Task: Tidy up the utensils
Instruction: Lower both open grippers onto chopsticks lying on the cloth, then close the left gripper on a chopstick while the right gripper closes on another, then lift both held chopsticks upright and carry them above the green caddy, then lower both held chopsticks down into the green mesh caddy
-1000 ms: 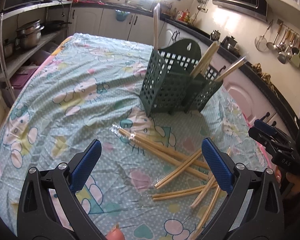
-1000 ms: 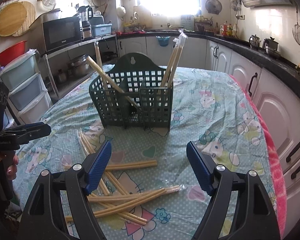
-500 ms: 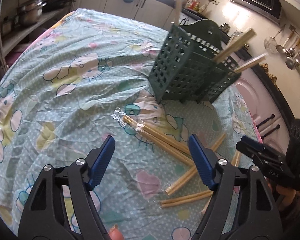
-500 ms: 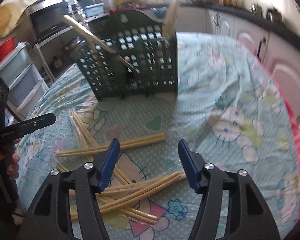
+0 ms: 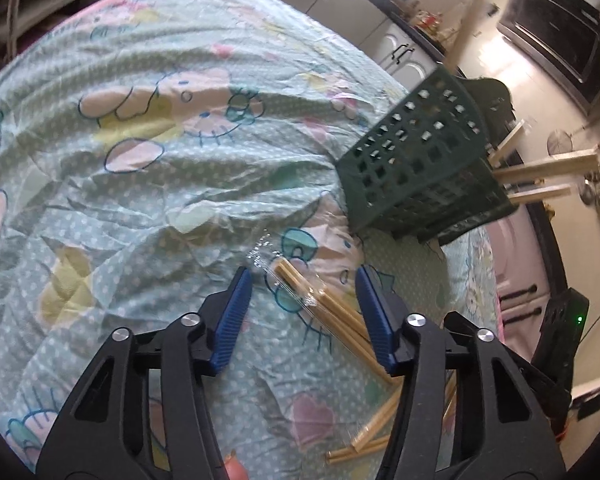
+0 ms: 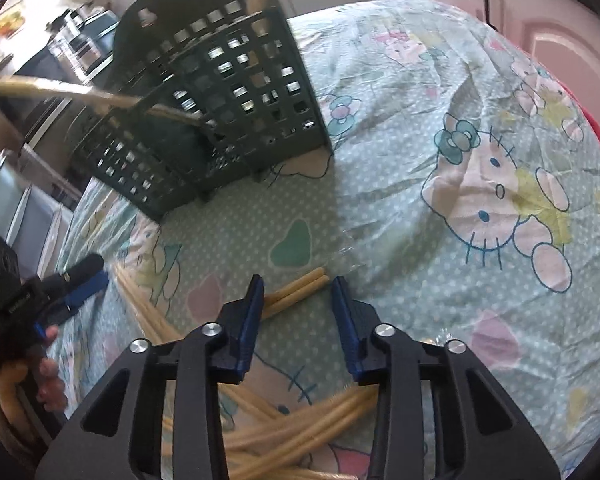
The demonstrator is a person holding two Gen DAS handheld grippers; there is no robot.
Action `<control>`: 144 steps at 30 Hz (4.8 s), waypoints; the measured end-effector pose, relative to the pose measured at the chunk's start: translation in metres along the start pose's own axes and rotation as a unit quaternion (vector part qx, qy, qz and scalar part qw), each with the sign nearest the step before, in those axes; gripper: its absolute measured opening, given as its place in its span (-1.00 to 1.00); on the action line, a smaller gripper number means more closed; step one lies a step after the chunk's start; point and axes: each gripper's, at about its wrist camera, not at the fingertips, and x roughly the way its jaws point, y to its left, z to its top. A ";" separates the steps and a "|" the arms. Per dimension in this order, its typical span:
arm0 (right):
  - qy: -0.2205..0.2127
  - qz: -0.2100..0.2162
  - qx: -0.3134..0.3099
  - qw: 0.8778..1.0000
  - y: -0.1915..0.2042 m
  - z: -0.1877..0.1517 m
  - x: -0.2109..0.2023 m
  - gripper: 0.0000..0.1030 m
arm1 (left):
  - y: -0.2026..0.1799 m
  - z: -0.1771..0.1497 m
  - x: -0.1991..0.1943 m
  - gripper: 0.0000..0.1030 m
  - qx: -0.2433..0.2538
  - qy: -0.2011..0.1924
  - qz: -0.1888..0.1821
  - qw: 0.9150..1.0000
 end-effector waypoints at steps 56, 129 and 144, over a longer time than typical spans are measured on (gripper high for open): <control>-0.126 0.083 -0.132 0.980 0.064 0.042 -0.083 -0.89 | -0.058 0.023 -0.132 -0.99 0.092 -0.184 -0.057 0.977; -0.429 0.075 -0.227 0.871 0.115 0.139 -0.188 -0.89 | -0.200 0.112 -0.143 -1.00 0.215 -0.275 -0.096 0.932; -0.399 0.060 -0.231 0.885 0.108 0.129 -0.135 -0.89 | -0.181 0.103 -0.095 -1.00 0.212 -0.247 -0.081 0.942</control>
